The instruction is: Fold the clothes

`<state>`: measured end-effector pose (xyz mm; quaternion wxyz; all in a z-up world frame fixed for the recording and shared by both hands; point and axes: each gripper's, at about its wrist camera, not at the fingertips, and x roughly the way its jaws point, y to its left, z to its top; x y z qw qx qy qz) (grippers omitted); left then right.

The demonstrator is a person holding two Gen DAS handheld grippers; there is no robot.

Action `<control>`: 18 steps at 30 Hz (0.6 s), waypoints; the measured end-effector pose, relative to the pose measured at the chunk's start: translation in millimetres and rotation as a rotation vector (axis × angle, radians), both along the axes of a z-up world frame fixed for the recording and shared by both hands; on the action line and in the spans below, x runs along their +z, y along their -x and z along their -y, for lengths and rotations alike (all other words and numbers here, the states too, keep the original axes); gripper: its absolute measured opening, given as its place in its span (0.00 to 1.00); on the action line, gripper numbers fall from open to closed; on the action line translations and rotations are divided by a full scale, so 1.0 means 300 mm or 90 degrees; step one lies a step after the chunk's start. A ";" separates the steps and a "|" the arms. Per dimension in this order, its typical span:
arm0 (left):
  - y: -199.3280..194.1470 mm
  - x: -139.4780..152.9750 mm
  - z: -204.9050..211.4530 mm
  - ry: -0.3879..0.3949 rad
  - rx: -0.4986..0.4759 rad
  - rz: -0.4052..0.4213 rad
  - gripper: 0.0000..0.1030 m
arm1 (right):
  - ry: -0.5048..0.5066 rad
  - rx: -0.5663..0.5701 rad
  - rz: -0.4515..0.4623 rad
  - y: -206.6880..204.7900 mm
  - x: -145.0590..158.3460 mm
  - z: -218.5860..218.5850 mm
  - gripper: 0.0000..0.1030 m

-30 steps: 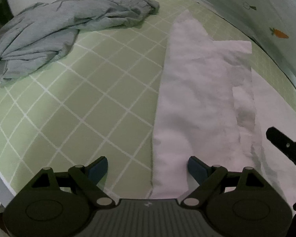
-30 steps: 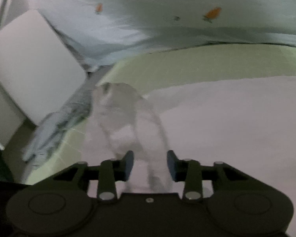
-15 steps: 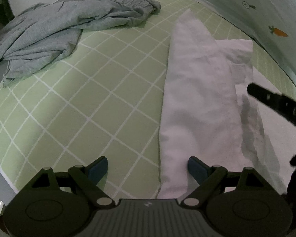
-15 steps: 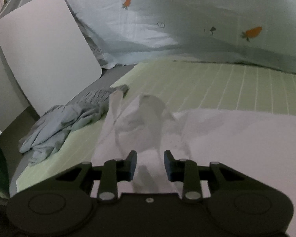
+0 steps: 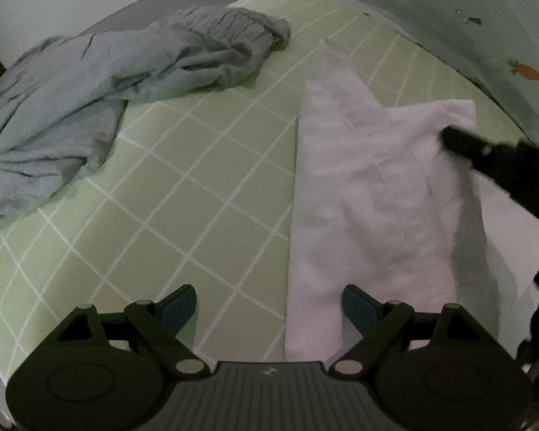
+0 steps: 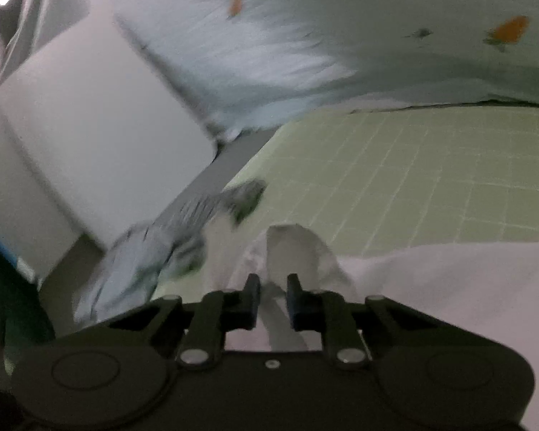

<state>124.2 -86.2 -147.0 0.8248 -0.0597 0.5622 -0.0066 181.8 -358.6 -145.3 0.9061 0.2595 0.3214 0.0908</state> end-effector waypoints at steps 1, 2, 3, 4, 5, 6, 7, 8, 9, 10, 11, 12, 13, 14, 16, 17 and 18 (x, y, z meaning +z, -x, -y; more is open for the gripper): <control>0.003 -0.006 -0.004 0.003 0.005 -0.001 0.86 | -0.008 -0.035 -0.013 -0.010 -0.011 0.026 0.03; 0.007 -0.011 -0.007 0.005 0.008 -0.001 0.86 | -0.011 -0.059 -0.028 -0.019 -0.027 0.046 0.03; 0.012 -0.012 -0.003 0.000 0.002 0.003 0.86 | -0.001 -0.069 -0.041 -0.022 -0.040 0.056 0.03; 0.017 -0.012 0.000 -0.005 -0.004 0.007 0.86 | 0.015 -0.078 -0.052 -0.023 -0.049 0.062 0.02; 0.022 -0.013 0.004 -0.009 -0.008 0.011 0.86 | 0.031 -0.075 -0.060 -0.021 -0.052 0.064 0.03; 0.024 -0.012 0.006 -0.010 -0.008 0.013 0.87 | 0.044 -0.072 -0.063 -0.013 -0.046 0.063 0.03; 0.026 -0.011 0.008 -0.011 -0.008 0.014 0.87 | 0.060 -0.080 -0.064 0.002 -0.033 0.058 0.09; 0.025 -0.009 0.007 -0.010 -0.007 0.014 0.87 | 0.076 -0.094 -0.061 0.023 -0.015 0.050 0.13; 0.024 -0.008 0.007 -0.007 -0.006 0.013 0.87 | 0.082 -0.102 -0.052 0.044 0.002 0.042 0.13; 0.025 -0.005 0.004 -0.002 -0.005 0.013 0.87 | 0.081 -0.103 -0.039 0.070 0.018 0.030 0.13; 0.025 -0.003 0.000 0.003 -0.004 0.012 0.87 | 0.079 -0.103 -0.023 0.101 0.035 0.016 0.14; 0.025 -0.001 -0.004 0.007 -0.003 0.011 0.87 | 0.075 -0.097 -0.011 0.127 0.048 0.002 0.15; 0.026 0.000 -0.009 0.011 -0.002 0.010 0.87 | 0.070 -0.088 -0.001 0.151 0.059 -0.011 0.16; 0.029 -0.001 -0.014 0.013 0.000 0.009 0.87 | 0.058 -0.071 0.004 0.168 0.061 -0.027 0.18; 0.038 -0.001 -0.022 0.017 0.003 0.007 0.87 | 0.023 -0.023 0.003 0.186 0.049 -0.061 0.21; 0.043 -0.001 -0.026 0.019 0.004 0.007 0.87 | 0.011 0.003 -0.005 0.190 0.033 -0.080 0.27; 0.050 -0.001 -0.029 0.021 0.005 0.006 0.87 | 0.009 0.026 -0.017 0.188 0.016 -0.100 0.32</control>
